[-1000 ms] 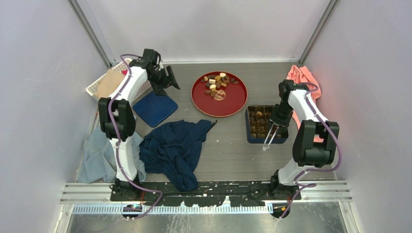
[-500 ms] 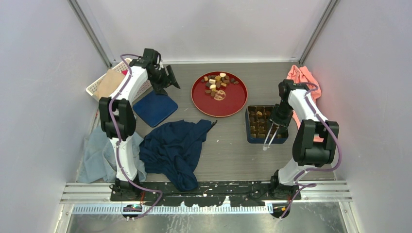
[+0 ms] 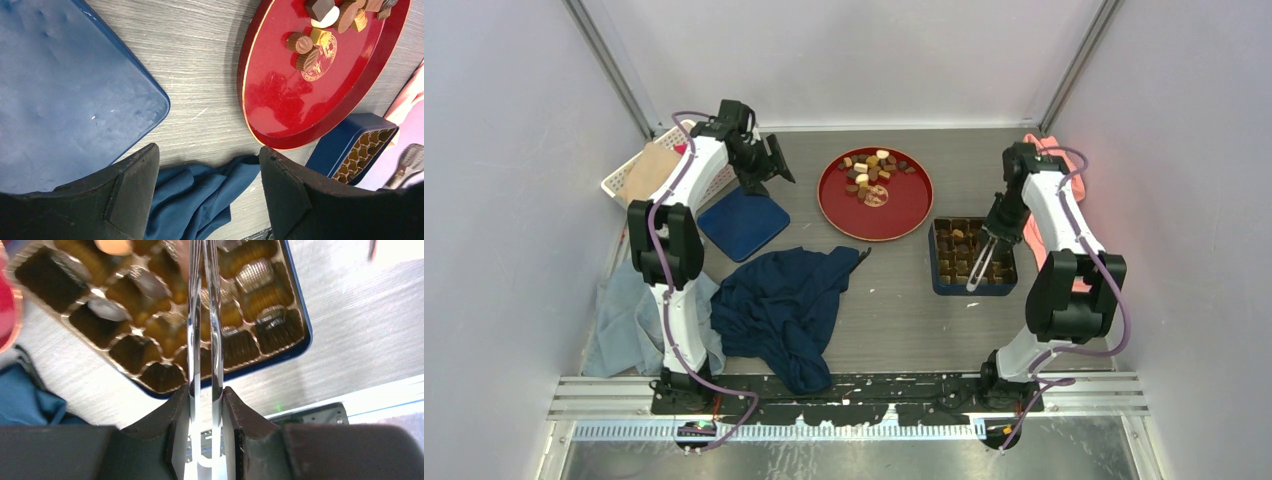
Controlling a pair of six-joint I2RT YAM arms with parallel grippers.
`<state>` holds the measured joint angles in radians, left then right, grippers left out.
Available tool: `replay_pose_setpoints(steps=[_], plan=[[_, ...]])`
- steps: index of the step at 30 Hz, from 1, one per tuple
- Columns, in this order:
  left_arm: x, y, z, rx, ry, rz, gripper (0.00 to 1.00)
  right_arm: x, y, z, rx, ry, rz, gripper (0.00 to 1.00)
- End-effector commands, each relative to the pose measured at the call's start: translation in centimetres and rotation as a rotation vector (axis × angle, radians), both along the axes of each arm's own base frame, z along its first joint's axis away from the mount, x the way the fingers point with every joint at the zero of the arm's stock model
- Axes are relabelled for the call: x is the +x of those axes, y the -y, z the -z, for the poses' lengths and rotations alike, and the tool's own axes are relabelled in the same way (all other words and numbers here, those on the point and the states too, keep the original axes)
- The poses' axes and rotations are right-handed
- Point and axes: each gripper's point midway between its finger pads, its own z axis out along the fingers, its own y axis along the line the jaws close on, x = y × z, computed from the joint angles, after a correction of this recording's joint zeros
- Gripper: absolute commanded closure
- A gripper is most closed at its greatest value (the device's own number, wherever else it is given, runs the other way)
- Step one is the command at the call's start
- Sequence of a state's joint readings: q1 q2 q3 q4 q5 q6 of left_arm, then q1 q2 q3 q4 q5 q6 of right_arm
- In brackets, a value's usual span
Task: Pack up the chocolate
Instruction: Pick up the fake chocolate from the plate.
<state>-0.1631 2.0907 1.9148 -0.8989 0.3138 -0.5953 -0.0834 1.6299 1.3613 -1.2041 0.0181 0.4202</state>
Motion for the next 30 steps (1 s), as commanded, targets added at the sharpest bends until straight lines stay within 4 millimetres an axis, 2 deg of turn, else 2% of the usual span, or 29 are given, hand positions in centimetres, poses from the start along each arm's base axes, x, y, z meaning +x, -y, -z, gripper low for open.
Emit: replay_pose_setpoints(steps=[1,5,10,12,14,22,30], plan=[[1.0,0.1,-2.6,-0.029,0.078,0.002,0.27,3.1,-1.8,-4.7,-0.02,0.154,-0.059,0.72],[1.0,0.1,-2.8,-0.027,0.083,0.004,0.26,5.2,-7.9,-6.3,-0.004,0.191,-0.247,0.72],[0.4,-0.2,-2.7,-0.01,0.078,0.012,0.26,7.2,-16.9,-6.4,0.074,0.18,-0.484,0.72],[0.1,-0.6,-2.6,0.004,0.076,0.012,0.26,8.1,-19.5,-6.4,0.096,0.193,-0.53,0.71],[-0.1,-0.9,-2.6,0.004,0.074,0.009,0.26,8.6,-21.0,-5.3,0.104,0.164,-0.551,0.7],[0.2,-2.0,-3.3,-0.007,0.092,-0.011,0.26,11.6,-21.9,-1.1,0.103,0.109,-0.517,0.59],[0.3,-2.5,-3.1,-0.012,0.086,-0.02,0.26,15.6,-21.0,1.0,0.14,0.125,-0.429,0.56]])
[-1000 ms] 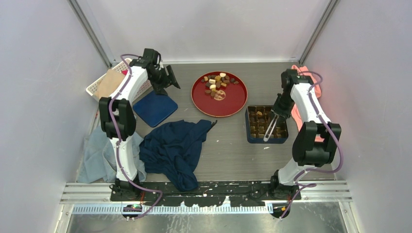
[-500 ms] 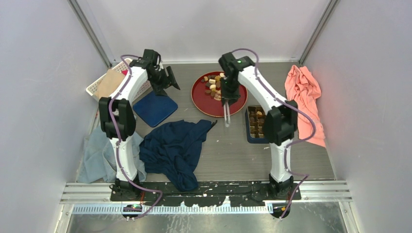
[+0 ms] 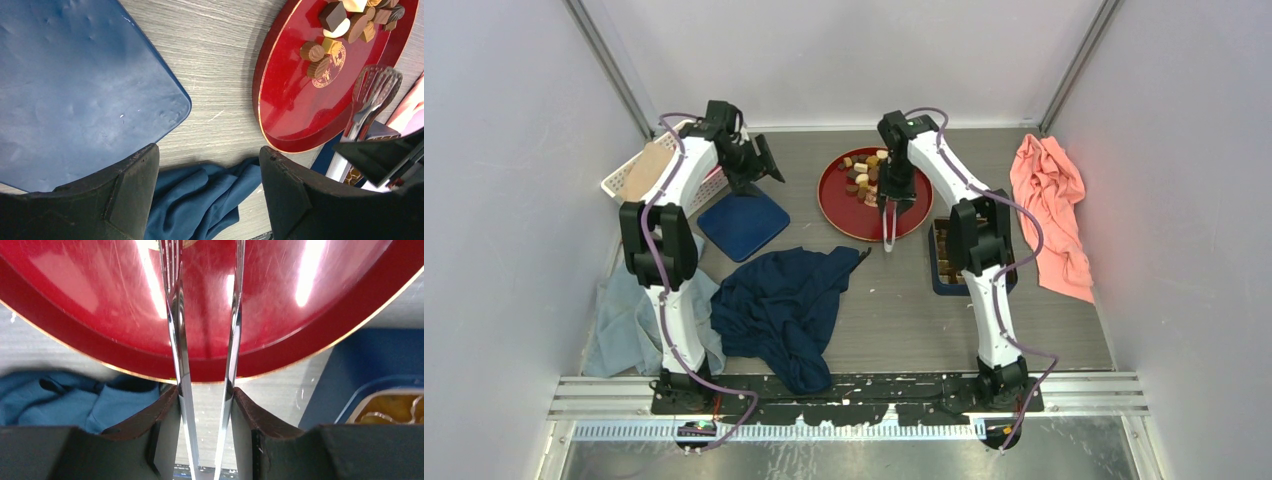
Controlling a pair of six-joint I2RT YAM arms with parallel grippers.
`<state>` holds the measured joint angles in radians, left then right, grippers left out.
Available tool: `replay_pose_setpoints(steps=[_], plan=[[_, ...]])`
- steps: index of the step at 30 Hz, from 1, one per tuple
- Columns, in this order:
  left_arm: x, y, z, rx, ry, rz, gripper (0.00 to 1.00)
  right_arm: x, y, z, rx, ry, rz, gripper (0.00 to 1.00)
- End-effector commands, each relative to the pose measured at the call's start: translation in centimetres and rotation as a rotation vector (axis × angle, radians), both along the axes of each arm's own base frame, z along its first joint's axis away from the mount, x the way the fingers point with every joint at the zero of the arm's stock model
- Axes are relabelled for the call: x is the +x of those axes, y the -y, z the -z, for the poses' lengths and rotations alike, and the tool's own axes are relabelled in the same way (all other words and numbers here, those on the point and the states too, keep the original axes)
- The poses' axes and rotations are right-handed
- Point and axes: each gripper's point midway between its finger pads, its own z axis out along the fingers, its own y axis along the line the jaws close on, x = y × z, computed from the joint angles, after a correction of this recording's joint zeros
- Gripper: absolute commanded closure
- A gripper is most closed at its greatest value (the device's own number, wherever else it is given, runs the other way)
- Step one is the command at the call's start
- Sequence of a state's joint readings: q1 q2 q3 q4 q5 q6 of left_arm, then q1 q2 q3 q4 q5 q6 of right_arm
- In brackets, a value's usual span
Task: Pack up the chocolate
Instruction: Pick up the fake chocolate from the plate.
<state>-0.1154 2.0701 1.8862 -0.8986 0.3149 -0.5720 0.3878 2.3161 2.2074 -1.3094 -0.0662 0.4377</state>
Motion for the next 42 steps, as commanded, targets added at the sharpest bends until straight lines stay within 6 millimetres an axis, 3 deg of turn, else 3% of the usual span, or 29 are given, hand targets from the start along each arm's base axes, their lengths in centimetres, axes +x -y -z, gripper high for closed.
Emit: replay_pose_setpoints(steps=[1,11,16,26,42], plan=[[0.4,-0.1,-3.2,-0.02,0.087,0.008,0.26,2.9,-0.5,-1.6,0.071,0.065,0.034,0.55],[0.9,-0.1,-3.2,-0.019,0.085,0.002,0.27,5.3,0.0,1.0,0.084,0.051,0.059,0.51],[1.1,0.0,-3.0,-0.024,0.073,-0.002,0.27,5.6,-0.4,1.8,0.091,0.037,0.029,0.49],[1.5,0.3,-3.0,-0.037,0.073,-0.009,0.26,6.8,-1.9,2.0,0.159,0.059,0.024,0.52],[1.7,0.3,-2.8,-0.042,0.07,-0.01,0.27,4.0,-2.4,1.0,0.177,-0.003,-0.039,0.61]])
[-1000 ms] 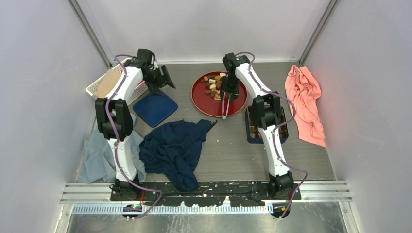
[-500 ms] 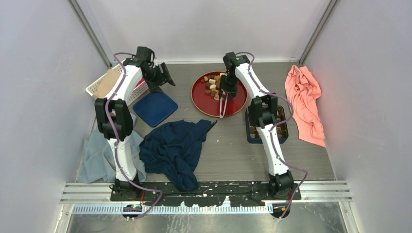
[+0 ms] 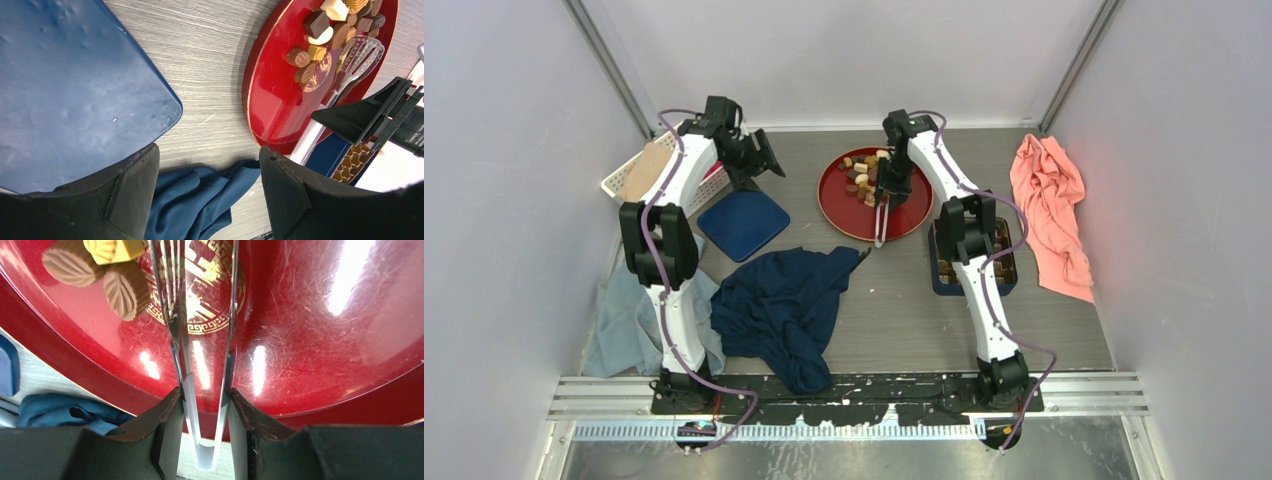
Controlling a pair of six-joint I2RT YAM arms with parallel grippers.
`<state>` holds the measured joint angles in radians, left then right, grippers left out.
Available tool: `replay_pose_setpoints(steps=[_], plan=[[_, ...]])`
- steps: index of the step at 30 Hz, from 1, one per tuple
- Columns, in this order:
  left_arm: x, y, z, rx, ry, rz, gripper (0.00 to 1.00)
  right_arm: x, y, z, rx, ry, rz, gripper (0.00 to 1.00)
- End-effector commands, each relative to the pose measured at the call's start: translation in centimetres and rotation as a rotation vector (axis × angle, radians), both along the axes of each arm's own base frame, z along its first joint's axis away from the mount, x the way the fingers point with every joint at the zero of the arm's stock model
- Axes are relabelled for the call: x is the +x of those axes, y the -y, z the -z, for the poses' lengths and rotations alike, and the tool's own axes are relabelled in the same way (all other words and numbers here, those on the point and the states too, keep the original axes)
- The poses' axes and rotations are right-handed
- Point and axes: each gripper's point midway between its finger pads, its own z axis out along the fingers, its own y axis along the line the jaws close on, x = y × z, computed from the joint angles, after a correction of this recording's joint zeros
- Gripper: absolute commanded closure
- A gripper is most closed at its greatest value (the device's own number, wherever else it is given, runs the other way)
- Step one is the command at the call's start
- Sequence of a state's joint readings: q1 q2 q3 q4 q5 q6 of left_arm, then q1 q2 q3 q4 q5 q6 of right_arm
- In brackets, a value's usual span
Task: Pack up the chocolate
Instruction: Pick up the fake chocolate from the plate.
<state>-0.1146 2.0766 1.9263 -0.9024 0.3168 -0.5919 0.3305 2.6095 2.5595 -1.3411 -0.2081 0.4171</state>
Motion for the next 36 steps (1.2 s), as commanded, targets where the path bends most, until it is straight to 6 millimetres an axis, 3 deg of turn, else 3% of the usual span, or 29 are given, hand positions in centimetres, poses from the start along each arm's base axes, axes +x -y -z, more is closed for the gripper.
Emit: replay_pose_setpoints(steps=[1,21,32,36], plan=[[0.9,0.2,-1.8,-0.029,0.05,0.008,0.27,-1.5,-0.9,-2.9,0.04,0.014,-0.056,0.61],[-0.2,0.1,-2.0,-0.023,0.049,0.023,0.27,-1.6,-0.1,-4.0,-0.029,0.044,-0.064,0.62],[-0.7,0.2,-2.4,-0.035,0.053,0.026,0.26,-3.0,-3.7,-5.9,0.166,0.014,-0.117,0.61],[-0.9,0.1,-2.4,-0.031,0.053,0.027,0.27,-3.3,-4.2,-5.7,0.17,0.006,-0.123,0.61]])
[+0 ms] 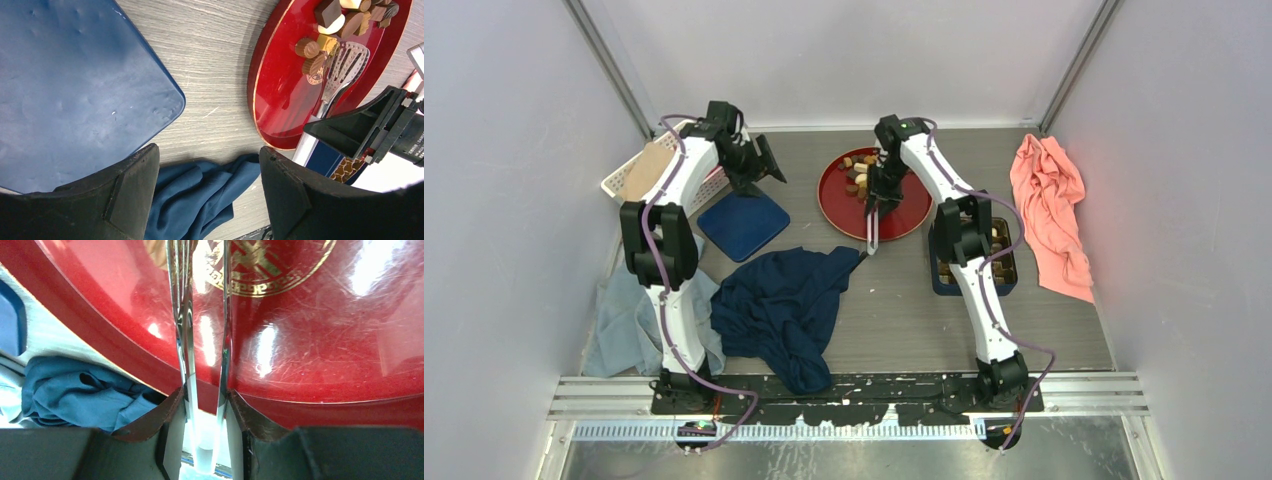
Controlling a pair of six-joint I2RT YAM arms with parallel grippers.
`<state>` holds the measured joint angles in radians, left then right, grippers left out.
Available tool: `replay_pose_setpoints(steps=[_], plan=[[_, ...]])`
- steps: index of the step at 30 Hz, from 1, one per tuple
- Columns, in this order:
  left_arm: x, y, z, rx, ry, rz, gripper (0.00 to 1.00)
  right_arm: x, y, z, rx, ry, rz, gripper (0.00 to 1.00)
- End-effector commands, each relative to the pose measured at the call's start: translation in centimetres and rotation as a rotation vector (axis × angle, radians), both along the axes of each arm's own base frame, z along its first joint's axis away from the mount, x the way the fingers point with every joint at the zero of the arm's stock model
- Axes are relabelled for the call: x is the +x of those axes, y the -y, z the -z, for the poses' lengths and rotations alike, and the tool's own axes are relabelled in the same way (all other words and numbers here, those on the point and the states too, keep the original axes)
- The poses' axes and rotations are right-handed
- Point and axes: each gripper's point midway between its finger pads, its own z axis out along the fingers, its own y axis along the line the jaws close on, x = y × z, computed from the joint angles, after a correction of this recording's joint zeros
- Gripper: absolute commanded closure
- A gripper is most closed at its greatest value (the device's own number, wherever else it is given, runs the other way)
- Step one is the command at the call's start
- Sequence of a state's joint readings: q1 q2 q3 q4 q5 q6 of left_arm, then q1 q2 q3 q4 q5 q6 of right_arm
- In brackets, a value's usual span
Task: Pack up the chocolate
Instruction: Pick up the fake chocolate from the plate.
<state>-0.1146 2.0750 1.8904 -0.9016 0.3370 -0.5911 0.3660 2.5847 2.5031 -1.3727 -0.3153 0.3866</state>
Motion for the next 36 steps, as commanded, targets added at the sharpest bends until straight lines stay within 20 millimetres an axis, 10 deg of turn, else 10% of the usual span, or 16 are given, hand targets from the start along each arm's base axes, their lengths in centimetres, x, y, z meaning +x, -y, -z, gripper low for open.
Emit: replay_pose_setpoints(steps=[1,21,36], plan=[[-0.2,-0.1,-3.3,-0.017,0.087,0.017,0.27,-0.2,-1.8,-5.2,0.094,0.091,-0.037,0.61],[-0.7,-0.2,-3.6,-0.015,0.087,0.016,0.27,-2.5,-4.2,-3.6,0.045,0.056,-0.104,0.56],[-1.0,-0.3,-3.6,-0.015,0.088,0.018,0.27,-3.4,-1.5,-2.9,-0.11,0.051,-0.121,0.53]])
